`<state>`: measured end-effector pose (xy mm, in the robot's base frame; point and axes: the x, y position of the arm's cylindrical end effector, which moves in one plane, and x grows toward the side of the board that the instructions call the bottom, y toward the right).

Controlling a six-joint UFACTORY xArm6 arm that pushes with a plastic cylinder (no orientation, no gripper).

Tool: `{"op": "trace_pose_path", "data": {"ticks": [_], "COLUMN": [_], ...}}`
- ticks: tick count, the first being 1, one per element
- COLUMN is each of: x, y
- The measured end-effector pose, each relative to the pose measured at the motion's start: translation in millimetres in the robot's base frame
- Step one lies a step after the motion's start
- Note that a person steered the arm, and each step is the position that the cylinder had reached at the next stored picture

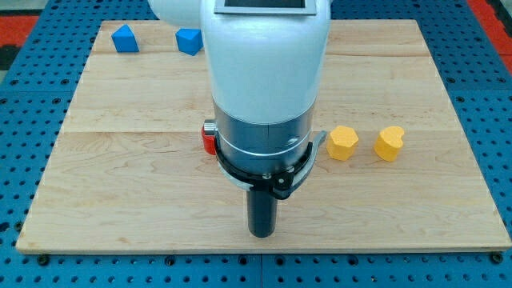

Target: Move your arm towards the right side of the red star

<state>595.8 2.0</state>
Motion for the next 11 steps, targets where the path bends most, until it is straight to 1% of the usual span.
{"op": "trace_pose_path", "data": {"ticks": [4, 5, 6, 7, 9, 10, 11], "x": [2, -6, -4, -3, -32, -68, -115], "y": [-4, -4, -4, 12, 21, 35, 36]}}
